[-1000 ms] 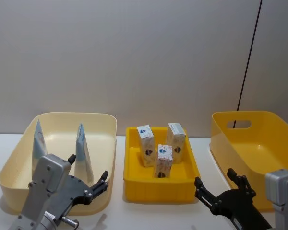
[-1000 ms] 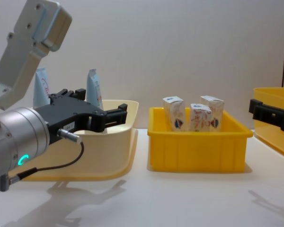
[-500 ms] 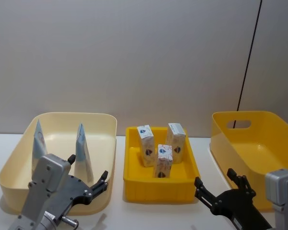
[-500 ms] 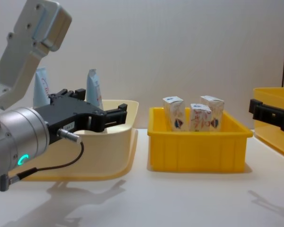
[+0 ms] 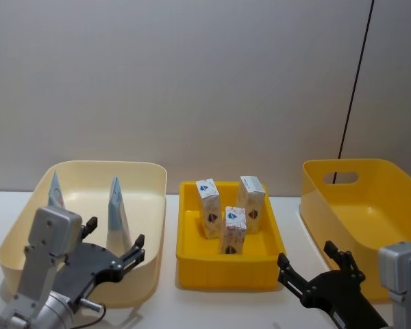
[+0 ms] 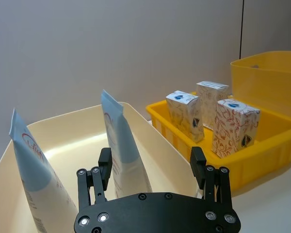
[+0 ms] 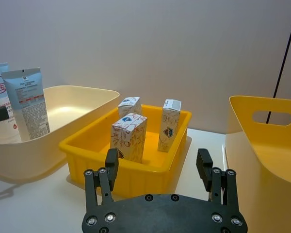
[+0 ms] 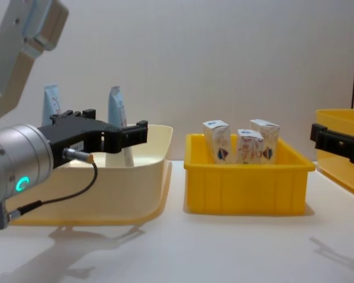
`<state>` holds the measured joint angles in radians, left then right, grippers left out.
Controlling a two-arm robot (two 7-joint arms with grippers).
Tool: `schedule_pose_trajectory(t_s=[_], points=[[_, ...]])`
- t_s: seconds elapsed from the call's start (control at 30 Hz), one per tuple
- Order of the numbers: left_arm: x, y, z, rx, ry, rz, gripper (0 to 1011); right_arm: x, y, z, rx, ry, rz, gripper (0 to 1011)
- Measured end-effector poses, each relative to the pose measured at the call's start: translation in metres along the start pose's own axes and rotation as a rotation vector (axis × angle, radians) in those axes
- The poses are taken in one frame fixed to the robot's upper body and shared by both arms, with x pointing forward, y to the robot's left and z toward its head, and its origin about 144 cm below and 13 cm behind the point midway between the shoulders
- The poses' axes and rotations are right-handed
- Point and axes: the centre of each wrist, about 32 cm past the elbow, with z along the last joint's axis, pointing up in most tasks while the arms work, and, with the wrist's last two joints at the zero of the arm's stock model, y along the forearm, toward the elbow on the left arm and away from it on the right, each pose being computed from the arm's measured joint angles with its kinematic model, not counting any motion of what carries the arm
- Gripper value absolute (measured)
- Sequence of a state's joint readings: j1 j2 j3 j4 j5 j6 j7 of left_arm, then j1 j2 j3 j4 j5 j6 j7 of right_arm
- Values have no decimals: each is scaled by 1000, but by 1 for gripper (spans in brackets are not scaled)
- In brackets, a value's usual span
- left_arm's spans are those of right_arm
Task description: Bimanual collaborative sorting of washing and personal care products
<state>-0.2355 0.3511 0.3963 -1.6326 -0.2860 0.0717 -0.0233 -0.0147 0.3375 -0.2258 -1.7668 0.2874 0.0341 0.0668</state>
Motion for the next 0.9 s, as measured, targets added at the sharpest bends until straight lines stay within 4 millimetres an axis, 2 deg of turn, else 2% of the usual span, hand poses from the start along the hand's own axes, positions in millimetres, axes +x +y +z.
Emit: schedule_pose_trajectory(t_s=[0.5, 0.9], points=[[12, -17, 8, 39, 82, 3, 1003, 0, 0, 0, 0, 0, 0, 1001], [18, -40, 11, 65, 73, -3, 1003, 0, 0, 0, 0, 0, 0, 1001]])
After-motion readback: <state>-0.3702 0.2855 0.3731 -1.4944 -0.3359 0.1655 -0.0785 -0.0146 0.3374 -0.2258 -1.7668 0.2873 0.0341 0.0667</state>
